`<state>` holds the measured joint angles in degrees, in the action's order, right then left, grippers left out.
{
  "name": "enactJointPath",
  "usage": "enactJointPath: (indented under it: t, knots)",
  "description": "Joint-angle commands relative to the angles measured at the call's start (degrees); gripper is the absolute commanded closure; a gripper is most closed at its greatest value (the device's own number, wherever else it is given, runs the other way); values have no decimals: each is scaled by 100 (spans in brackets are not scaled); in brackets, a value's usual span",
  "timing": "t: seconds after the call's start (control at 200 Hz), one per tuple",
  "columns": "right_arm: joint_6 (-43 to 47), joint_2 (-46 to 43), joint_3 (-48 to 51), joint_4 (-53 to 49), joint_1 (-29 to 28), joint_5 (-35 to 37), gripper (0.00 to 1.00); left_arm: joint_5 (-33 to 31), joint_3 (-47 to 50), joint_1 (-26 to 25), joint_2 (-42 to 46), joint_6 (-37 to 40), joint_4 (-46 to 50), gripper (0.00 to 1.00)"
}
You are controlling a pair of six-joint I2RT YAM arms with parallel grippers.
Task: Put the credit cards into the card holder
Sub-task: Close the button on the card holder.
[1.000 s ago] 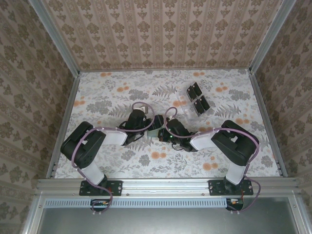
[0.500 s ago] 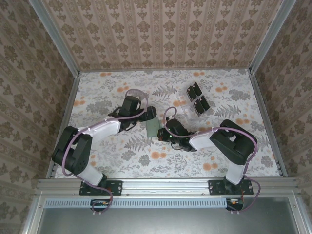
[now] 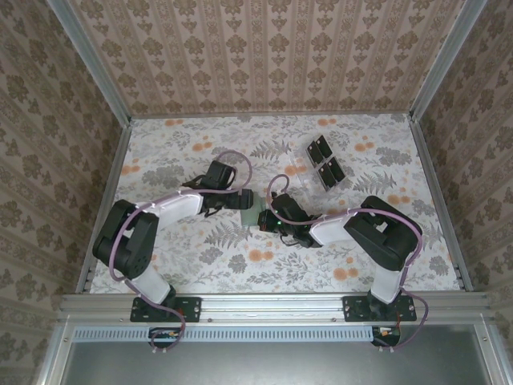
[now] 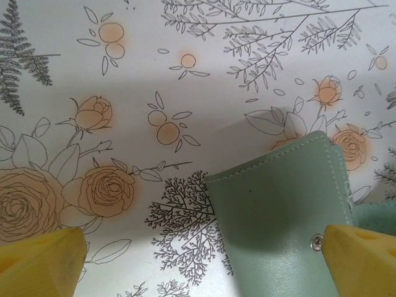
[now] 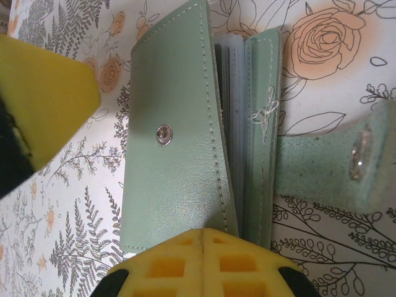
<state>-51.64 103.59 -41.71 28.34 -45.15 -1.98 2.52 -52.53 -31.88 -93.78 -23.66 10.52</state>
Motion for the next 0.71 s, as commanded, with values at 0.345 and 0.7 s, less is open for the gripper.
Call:
enactJointPath:
  t: [0.345, 0.7]
  knots:
    - [-32, 197, 67, -496, 37, -15, 100, -123, 24, 203, -368, 128, -237, 0]
    - [241, -523, -308, -1247, 201, -198, 94, -287, 132, 200, -609, 8, -340, 0]
